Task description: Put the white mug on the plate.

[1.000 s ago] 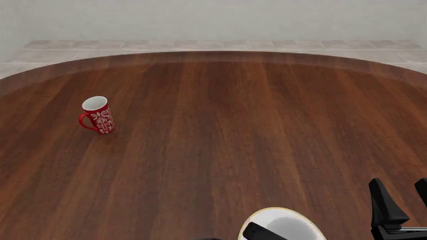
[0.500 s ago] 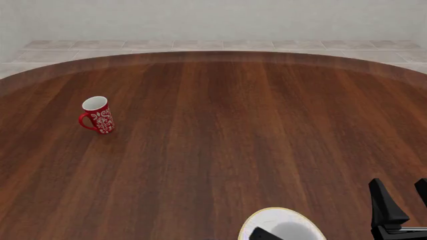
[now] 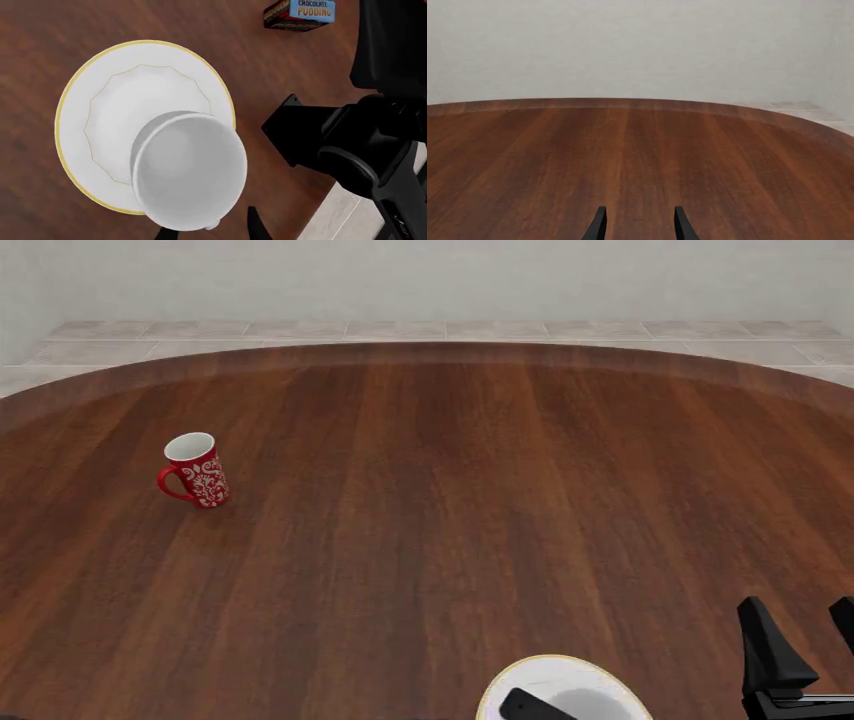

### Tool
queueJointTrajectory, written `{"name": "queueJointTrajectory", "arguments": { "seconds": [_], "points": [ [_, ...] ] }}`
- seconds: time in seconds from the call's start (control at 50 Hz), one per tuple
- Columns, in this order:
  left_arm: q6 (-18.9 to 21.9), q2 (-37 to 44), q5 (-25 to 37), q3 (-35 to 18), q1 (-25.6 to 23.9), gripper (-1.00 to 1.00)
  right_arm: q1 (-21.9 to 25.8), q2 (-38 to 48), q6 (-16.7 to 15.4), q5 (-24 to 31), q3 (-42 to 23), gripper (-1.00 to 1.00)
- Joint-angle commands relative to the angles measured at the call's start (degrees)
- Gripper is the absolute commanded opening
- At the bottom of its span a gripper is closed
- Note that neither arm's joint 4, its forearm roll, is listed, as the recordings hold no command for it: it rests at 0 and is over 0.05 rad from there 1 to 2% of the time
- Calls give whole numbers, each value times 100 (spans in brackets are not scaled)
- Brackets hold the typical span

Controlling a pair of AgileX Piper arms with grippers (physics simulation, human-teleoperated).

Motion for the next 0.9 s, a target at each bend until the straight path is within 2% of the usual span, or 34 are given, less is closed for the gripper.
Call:
{"name": "queueJointTrajectory", "arguments": {
  "seconds": [0.02, 0.4, 0.9],
  "points": [
    [74, -76, 49, 11, 99, 100, 10, -18, -1, 3, 9, 100],
    [88, -539, 540, -90, -17, 100, 8, -18, 1, 3, 9, 100],
    [279, -1880, 955, 461, 258, 100, 8, -19, 0, 3, 9, 100]
  ]
}}
